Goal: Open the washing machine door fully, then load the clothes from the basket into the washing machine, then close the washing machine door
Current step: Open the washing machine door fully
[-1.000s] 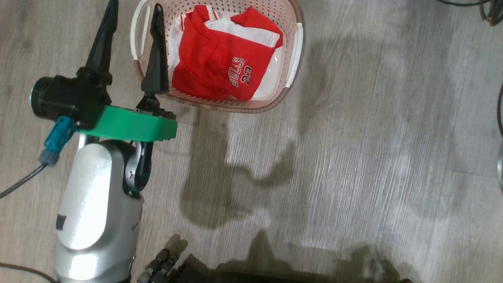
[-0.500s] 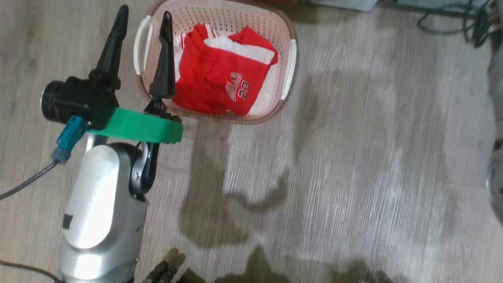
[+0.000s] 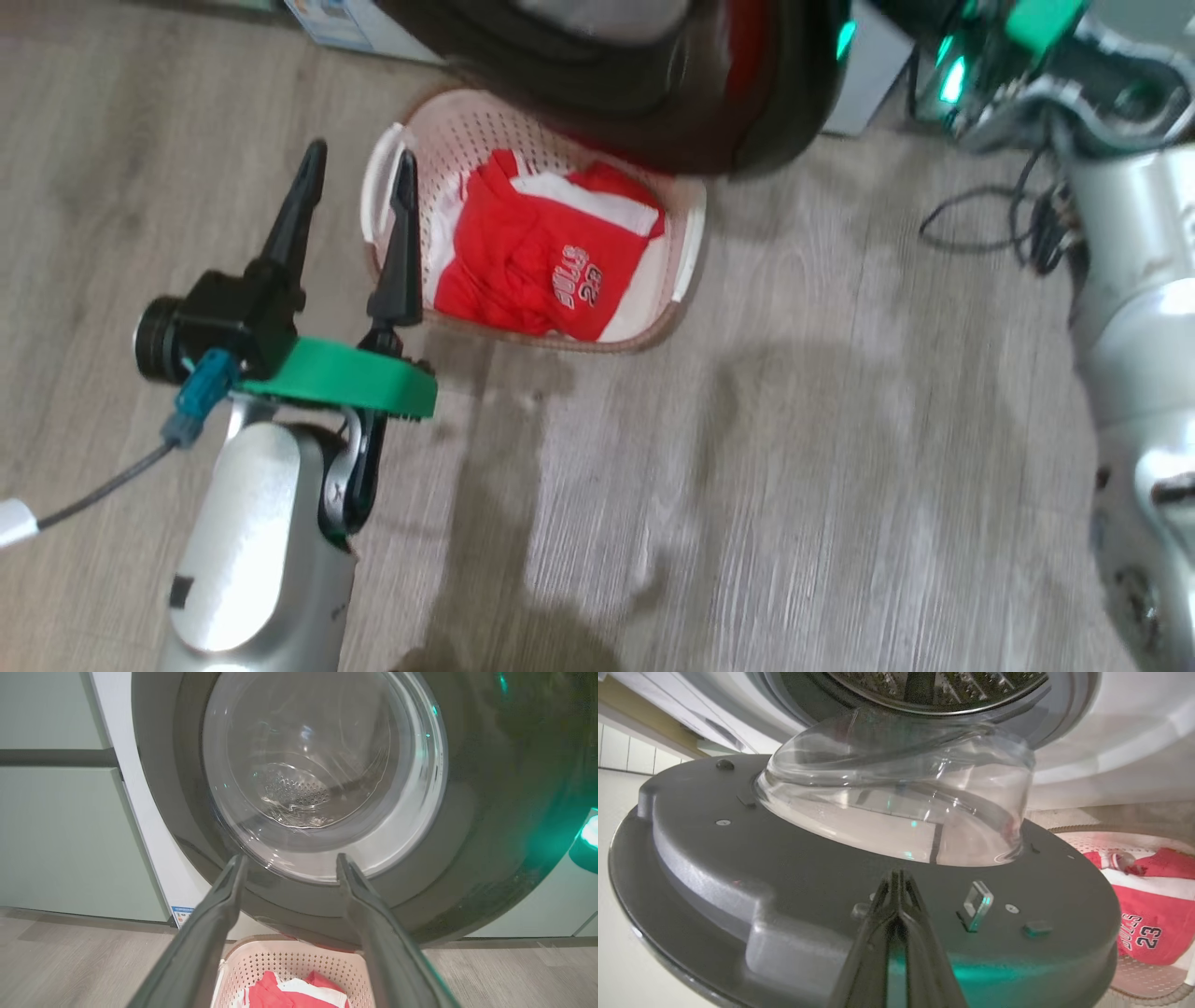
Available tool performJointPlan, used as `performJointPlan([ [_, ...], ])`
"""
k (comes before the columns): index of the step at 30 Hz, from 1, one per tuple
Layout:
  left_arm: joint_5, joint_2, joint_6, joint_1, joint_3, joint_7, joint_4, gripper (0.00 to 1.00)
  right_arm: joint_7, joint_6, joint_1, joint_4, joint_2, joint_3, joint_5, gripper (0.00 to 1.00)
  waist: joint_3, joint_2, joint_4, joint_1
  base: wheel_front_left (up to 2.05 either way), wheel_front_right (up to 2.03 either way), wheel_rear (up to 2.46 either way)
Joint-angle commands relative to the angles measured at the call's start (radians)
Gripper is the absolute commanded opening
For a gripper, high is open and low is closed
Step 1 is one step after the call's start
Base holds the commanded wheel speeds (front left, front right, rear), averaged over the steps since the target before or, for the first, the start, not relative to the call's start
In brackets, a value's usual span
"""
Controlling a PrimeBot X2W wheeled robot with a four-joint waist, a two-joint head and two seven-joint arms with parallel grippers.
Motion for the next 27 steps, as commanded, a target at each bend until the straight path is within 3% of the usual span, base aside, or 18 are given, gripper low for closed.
performJointPlan([
  [1,-0.003,0.017,0.007,0.014,0.041,-0.005,-0.027,1.00,0.022,0.001,0.028,-0.066,0.038,0.014,0.012,0.00,-0.033,-0.0001,0.021,0.0001,0.00,0.00,0.00],
  [14,-0.030,0.017,0.031,0.107,0.058,-0.005,-0.011,1.00,0.082,0.001,0.228,-0.219,0.079,0.057,0.049,0.00,-0.123,-0.0001,0.073,0.0001,0.00,0.00,0.00],
  [27,-0.044,0.017,0.040,0.138,0.060,-0.005,0.009,1.00,0.046,0.001,0.342,-0.303,0.091,0.161,0.092,0.00,-0.169,-0.0001,0.163,0.0001,0.00,0.00,0.00],
])
